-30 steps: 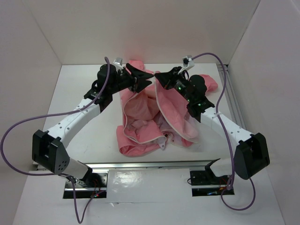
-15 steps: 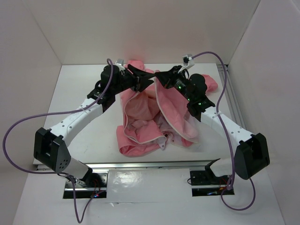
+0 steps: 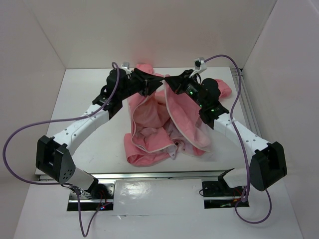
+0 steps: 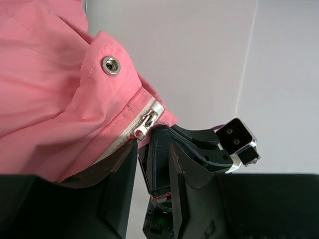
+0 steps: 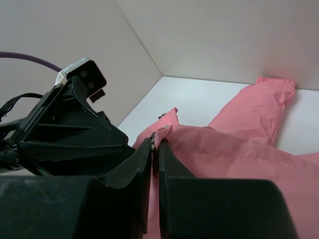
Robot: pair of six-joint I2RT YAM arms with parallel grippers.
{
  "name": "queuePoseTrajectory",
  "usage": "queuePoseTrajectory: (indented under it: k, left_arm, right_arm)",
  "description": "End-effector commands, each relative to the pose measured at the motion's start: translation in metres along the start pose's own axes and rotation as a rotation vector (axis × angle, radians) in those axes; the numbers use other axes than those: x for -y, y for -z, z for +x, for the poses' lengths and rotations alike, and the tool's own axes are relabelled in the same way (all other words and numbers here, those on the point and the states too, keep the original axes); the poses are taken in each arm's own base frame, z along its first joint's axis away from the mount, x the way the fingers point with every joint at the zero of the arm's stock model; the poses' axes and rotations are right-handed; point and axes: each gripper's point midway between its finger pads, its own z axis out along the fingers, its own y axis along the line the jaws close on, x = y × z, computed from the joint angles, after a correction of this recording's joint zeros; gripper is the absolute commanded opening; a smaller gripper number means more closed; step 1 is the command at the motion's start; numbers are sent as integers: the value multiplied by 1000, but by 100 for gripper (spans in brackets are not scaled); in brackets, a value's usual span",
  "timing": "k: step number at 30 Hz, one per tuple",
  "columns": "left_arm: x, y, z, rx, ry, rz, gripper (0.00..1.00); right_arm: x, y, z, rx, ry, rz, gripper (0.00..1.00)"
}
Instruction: Zip up the jacket
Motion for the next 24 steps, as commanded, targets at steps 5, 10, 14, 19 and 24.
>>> queuePoseTrajectory:
  k: [5,10,14,19,24]
  left_arm:
    - [20,4,-6,29,9,63,44]
    - [20,4,-6,28,19,63,38]
    - [14,3,-6,28,24,46,36]
    - [10,3,-10,37,37,37,36]
    - [6,-2,-9,15,59,34,36]
  right_arm:
    - [-24,6,-46,99,53,-52,0]
    - [-24,6,-46,99,53,-52,0]
    - [-24,6,-46,99,53,-52,0]
    - [-24,6,-46,99,53,-52,0]
    - [-24,6,-46,99,53,-52,0]
